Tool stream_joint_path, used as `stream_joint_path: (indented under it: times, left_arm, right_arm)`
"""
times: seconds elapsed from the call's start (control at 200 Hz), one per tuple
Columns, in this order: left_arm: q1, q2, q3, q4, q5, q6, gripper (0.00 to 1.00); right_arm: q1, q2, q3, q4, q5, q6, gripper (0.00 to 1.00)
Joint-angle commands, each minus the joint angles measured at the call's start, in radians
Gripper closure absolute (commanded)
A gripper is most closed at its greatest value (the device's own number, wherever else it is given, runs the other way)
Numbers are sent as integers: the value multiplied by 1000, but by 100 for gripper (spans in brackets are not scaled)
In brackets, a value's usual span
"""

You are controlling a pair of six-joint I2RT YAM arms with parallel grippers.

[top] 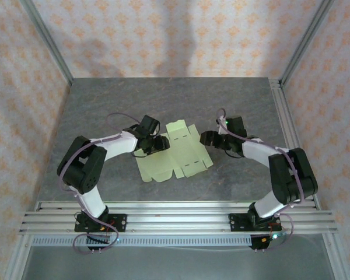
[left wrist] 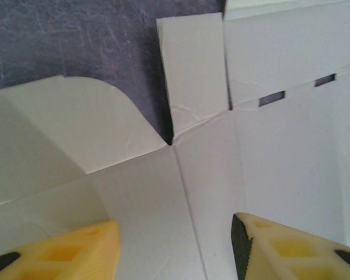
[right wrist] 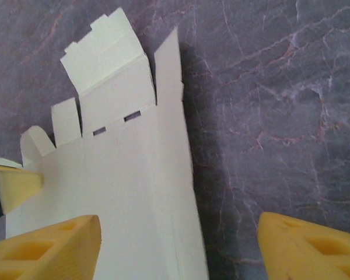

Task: Fold the paper box

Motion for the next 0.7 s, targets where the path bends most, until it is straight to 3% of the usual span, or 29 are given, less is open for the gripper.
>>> stream_joint_path:
  times: [0.0, 0.215, 0.445, 0.696]
  left_arm:
    - [-6, 16, 3, 43, 6, 4, 47]
    - [-7, 52, 2, 30, -25, 19, 50]
    - [-7, 59, 3, 17, -38, 20, 50]
    - [-7, 62, 0, 24, -36, 16, 49]
  right_arm:
    - [0, 26, -10, 78, -16, 20, 32]
    - [2, 77, 5, 112, -65, 36, 42]
    - [14, 88, 28, 80, -60, 7, 62]
    - [58, 95, 54, 2, 13, -58, 70]
